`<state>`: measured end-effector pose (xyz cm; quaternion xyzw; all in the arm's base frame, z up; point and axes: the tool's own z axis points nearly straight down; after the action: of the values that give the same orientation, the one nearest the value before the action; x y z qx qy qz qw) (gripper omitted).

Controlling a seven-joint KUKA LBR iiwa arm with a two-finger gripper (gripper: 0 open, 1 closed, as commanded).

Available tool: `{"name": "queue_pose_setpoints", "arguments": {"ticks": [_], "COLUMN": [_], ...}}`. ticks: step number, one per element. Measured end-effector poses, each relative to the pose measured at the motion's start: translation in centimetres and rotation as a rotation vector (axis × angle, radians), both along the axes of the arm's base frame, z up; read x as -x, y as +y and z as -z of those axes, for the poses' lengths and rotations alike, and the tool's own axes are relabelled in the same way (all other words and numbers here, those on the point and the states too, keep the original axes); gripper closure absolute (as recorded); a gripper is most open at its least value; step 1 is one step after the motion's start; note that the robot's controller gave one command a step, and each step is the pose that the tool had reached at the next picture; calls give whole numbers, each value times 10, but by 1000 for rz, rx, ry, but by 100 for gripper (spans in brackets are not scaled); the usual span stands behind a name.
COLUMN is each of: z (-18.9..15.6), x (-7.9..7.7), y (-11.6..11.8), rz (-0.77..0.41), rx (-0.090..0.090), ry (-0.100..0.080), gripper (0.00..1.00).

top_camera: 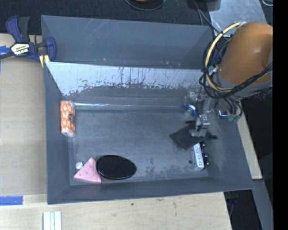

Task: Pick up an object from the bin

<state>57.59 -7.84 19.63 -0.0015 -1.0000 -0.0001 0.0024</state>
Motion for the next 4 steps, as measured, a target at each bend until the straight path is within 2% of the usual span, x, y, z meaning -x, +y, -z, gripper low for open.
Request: {"name": "queue_pose_setpoints", "arguments": {"ticks": [1,2,3,4], "z": [-5,120,131,118], "x": [-2,7,12,5], "y": [0,-76,-77,-77], "rz": [-3,50,216,51], "rx": [1,1,3,2], "ry": [-9,-6,-14,-15], "gripper": [0,0,0,0]}}
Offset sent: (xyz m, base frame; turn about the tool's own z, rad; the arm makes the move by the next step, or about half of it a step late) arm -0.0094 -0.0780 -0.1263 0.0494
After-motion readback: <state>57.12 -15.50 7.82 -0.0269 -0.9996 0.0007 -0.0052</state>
